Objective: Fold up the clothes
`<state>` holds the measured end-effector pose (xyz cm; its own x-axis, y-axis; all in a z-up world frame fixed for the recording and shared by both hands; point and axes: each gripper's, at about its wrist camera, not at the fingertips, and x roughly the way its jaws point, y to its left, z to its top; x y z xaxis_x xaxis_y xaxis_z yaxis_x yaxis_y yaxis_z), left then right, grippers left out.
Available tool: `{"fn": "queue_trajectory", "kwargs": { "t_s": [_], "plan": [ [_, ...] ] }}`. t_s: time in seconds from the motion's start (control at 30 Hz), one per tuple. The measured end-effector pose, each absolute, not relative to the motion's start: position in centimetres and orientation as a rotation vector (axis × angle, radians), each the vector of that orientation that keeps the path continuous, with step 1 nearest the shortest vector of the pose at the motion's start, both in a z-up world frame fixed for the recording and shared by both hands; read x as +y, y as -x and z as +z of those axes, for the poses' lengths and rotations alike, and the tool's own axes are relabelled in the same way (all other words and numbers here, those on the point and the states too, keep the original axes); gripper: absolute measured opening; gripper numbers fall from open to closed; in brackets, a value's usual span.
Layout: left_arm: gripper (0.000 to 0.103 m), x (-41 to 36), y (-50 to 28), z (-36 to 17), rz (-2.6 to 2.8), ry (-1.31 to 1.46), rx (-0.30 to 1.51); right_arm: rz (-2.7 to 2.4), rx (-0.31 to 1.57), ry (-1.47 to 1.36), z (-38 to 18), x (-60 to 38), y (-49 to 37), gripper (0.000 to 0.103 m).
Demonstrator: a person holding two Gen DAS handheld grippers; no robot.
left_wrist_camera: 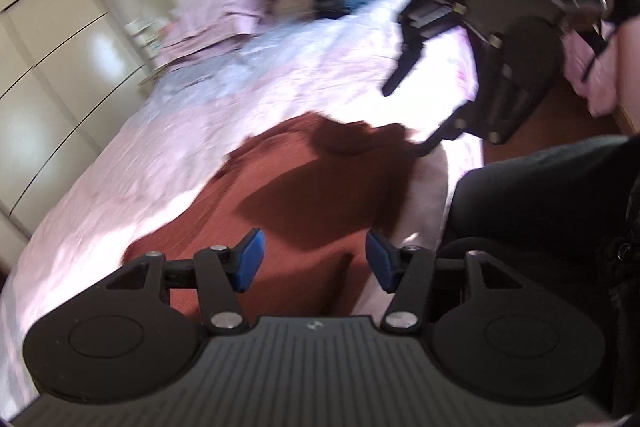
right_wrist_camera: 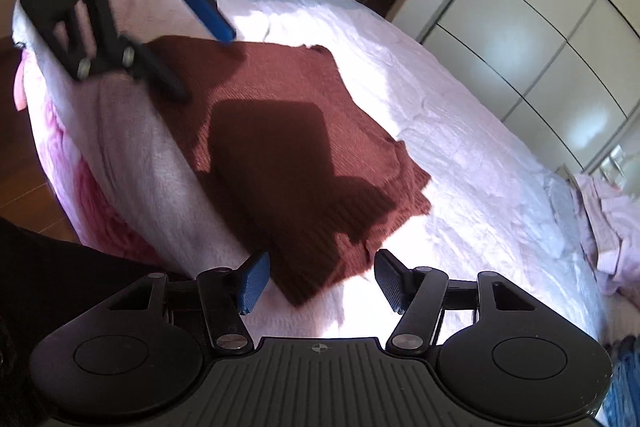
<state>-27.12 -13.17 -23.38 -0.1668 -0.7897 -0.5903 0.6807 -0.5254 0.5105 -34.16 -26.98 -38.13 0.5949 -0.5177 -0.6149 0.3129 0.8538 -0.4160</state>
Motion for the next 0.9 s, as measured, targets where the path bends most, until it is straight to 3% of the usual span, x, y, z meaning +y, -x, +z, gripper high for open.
{"fn": "queue_trajectory", "kwargs": {
  "t_s": [0.23, 0.3, 0.37, 0.6, 0.9],
  "plan": [
    [0.042, -18.4, 33.3, -26.7, -1.866, -1.173, -0.266, -0.563, 0.751, 0.117, -38.4, -29.0, 36.8, 0.061],
    [0.032, -19.2, 33.2, -26.7, -1.871, -1.165, -0.242, -0.576, 0.734, 0.086, -38.4, -29.2, 37.2, 0.061],
    [0.010, -19.5, 32.6, -26.0, -1.890, -1.117, -0.210, -0.583, 0.719, 0.053, -38.6, -29.4, 37.7, 0.061],
    [0.006, -20.3, 25.2, -18.0, -1.814, -0.706, -0.030, -0.544, 0.624, -0.071, -38.8, -29.8, 38.0, 0.062],
    [0.005, -19.0, 24.8, -14.1, -1.778, -0.617, -0.102, -0.537, 0.451, -0.293, -37.7, -34.2, 36.0, 0.062]
  ]
}}
